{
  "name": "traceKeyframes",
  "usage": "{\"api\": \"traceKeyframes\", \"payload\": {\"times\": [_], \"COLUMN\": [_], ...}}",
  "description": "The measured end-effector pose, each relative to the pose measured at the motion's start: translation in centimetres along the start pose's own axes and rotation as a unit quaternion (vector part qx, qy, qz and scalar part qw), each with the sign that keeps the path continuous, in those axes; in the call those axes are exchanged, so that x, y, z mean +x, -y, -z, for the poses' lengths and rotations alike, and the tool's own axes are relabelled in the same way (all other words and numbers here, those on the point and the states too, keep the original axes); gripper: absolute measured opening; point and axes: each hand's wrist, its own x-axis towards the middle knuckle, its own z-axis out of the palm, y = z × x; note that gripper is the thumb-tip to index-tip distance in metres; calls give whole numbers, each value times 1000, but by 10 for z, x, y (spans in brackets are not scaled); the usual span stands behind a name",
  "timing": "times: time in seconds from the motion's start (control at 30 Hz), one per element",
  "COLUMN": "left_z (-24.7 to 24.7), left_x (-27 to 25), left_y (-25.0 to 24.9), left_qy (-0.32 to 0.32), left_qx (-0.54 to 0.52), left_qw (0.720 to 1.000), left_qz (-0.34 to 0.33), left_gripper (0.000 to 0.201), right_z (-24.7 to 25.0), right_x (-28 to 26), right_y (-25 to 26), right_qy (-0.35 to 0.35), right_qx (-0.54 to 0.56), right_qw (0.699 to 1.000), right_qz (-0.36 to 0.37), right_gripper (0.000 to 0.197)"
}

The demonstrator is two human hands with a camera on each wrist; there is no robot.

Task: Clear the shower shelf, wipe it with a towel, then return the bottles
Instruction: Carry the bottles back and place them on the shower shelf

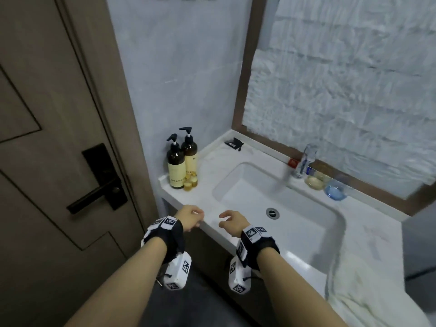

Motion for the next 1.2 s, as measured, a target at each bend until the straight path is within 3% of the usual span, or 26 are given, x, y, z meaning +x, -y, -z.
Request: {"api": "traceKeyframes", "payload": {"times": [0.33, 0.7, 0.9, 1.07, 1.13, 1.2], "left_z": [77, 76, 60, 50, 47, 45], "left_x": [64, 117, 133, 136, 134, 131], "left_y": [14, 16, 24, 23, 23, 23], "left_qy": [-98, -135, -232, -254, -268, -282], "left_qx": [-28, -62, -37, -30, -23, -19], "left_qw": [995, 987, 968, 962, 958, 955], "left_qz": [-16, -62, -91, -97, -97, -92], "left_gripper": [29, 36, 33, 33, 31, 31], "right_z": [-33, -30, -45, -46, -44, -40], "right_x": [78, 170, 202, 211, 209, 204], "right_y": [61, 94, 81, 74, 70, 62], "right_qy": [7, -56, -102, -133, -147, -160], "right_qx": [19, 45, 72, 60, 98, 140], "right_qw": [1000, 995, 986, 979, 975, 969], "right_qz": [6, 63, 113, 141, 135, 123], "right_gripper": [37, 64, 45, 28, 12, 8]}}
